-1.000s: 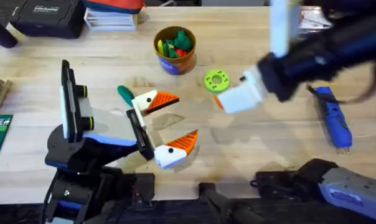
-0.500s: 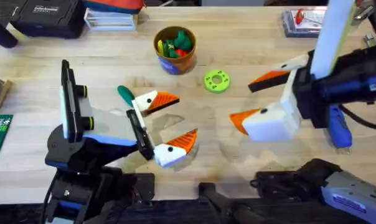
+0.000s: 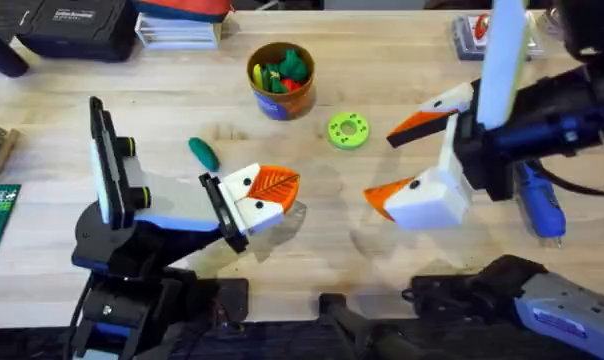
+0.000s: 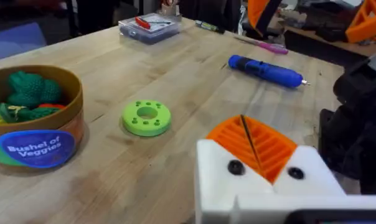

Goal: Pick up the gripper from the table and insert it into the empty holder that is missing its gripper. Then pick up a screw, insert it into the mounting hole, and use the screwdriver to tighten it. Finally, clean up the table by picking up the vegetable and placing it into the bucket.

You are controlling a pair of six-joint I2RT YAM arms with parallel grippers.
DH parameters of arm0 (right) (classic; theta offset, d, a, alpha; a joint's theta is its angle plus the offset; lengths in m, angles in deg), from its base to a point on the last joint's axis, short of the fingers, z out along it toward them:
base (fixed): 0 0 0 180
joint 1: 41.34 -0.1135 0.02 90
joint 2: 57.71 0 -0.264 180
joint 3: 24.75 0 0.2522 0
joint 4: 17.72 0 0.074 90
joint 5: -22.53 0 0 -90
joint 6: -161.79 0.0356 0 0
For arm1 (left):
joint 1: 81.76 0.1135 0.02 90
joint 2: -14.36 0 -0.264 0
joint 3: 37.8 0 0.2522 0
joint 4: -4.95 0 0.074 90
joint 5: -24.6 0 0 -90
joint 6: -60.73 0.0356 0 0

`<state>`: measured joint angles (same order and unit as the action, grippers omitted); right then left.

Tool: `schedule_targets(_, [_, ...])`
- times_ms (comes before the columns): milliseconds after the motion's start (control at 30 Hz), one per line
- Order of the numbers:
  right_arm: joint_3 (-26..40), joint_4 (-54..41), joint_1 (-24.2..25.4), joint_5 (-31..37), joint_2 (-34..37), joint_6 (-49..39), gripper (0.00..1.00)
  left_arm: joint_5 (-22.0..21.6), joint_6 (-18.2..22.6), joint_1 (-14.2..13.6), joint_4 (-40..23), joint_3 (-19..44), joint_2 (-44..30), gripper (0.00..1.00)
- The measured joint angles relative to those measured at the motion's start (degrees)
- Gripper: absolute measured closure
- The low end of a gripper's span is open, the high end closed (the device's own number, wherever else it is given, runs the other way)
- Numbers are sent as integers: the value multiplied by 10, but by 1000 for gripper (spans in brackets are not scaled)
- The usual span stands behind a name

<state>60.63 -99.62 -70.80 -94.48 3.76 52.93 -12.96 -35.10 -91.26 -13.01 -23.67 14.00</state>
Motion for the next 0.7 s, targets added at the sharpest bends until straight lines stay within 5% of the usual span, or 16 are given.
schedule_targets(333, [0,10,40,51,32,26,8,0,0,0,0,0,0,996])
schedule_targets(700, [0,93,311,140,77,24,8,0,0,0,0,0,0,996])
